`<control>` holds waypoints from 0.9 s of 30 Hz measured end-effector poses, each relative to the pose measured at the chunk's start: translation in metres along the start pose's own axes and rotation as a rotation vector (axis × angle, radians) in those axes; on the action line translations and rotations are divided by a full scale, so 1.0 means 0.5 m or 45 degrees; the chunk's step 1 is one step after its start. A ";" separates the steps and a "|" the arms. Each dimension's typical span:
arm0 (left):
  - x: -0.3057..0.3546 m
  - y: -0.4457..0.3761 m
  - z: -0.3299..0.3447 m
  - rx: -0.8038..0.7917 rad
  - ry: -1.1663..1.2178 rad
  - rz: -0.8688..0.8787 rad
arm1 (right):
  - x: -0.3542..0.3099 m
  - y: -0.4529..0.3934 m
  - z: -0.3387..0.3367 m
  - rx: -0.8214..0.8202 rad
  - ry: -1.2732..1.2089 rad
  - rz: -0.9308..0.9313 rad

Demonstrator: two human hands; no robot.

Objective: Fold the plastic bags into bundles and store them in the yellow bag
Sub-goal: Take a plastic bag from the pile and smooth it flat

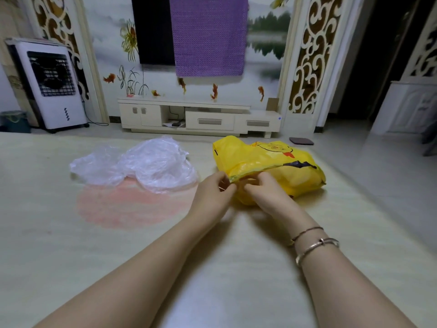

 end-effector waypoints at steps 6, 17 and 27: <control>-0.015 0.002 0.005 -0.067 0.045 0.026 | 0.017 -0.003 0.066 -0.430 0.565 0.142; -0.026 -0.005 0.012 -0.115 0.229 -0.131 | -0.018 0.040 0.031 -0.514 0.640 0.003; -0.029 0.007 -0.041 -0.322 0.190 -0.283 | -0.069 0.071 -0.030 -0.618 0.550 0.010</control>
Point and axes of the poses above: each hand's wrist, its own y-axis away from the middle knuckle, its own z-axis out of the palm, x = y × z, the point moved 8 cm from there along -y, towards the middle knuckle, and after that the axes turned 10 degrees about -z, right-handed, at the moved point
